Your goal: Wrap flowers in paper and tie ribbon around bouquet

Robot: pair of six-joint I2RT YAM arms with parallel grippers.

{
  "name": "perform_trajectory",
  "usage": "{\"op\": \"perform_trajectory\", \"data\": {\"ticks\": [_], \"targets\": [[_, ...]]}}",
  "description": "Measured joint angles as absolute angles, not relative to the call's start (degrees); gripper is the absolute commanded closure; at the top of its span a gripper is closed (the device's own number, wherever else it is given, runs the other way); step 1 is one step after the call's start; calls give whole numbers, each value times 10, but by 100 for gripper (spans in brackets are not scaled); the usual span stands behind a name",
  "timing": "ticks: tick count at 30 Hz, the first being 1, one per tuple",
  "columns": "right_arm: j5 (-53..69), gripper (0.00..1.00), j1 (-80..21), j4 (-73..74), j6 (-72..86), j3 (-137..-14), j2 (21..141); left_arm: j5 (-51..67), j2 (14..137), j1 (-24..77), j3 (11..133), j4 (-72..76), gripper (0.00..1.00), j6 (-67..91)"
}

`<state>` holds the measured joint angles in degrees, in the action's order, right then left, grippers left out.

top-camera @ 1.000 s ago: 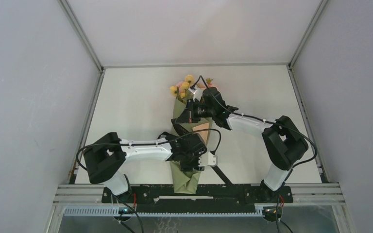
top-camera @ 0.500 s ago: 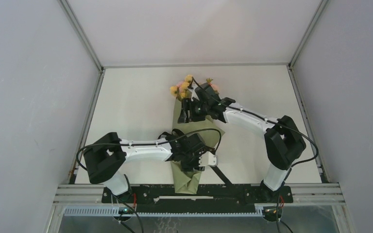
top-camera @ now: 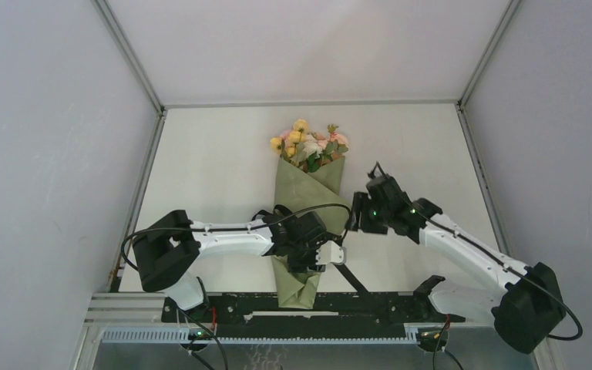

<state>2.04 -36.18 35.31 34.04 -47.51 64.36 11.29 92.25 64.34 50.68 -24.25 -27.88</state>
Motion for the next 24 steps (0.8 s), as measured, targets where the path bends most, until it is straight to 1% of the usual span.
{"op": "perform_trajectory", "data": {"ticks": [4, 8, 12, 16, 18, 19, 20, 21, 22, 24], "targets": [[57, 34, -365, 354, 390, -335, 590, 118, 922, 643, 507, -241, 45, -279], [96, 30, -393, 315, 418, -247, 566, 123, 922, 643, 504, -236, 45, -279], [114, 29, -413, 222, 426, -226, 580, 125, 922, 643, 503, -233, 44, -278], [128, 29, -427, 123, 430, -223, 637, 127, 922, 643, 503, -232, 44, -278], [134, 30, -445, 71, 432, -225, 666, 127, 922, 643, 503, -231, 44, -278], [136, 32, -453, 52, 433, -225, 677, 127, 922, 643, 503, -231, 44, -278], [138, 37, -459, 34, 434, -225, 687, 127, 922, 643, 502, -231, 44, -278], [139, 45, -465, 13, 436, -225, 699, 128, 922, 642, 502, -231, 44, -278], [142, 56, -469, -4, 439, -225, 710, 128, 922, 642, 502, -231, 44, -278], [143, 83, -473, -25, 441, -224, 729, 132, 922, 640, 502, -230, 44, -278]]}}
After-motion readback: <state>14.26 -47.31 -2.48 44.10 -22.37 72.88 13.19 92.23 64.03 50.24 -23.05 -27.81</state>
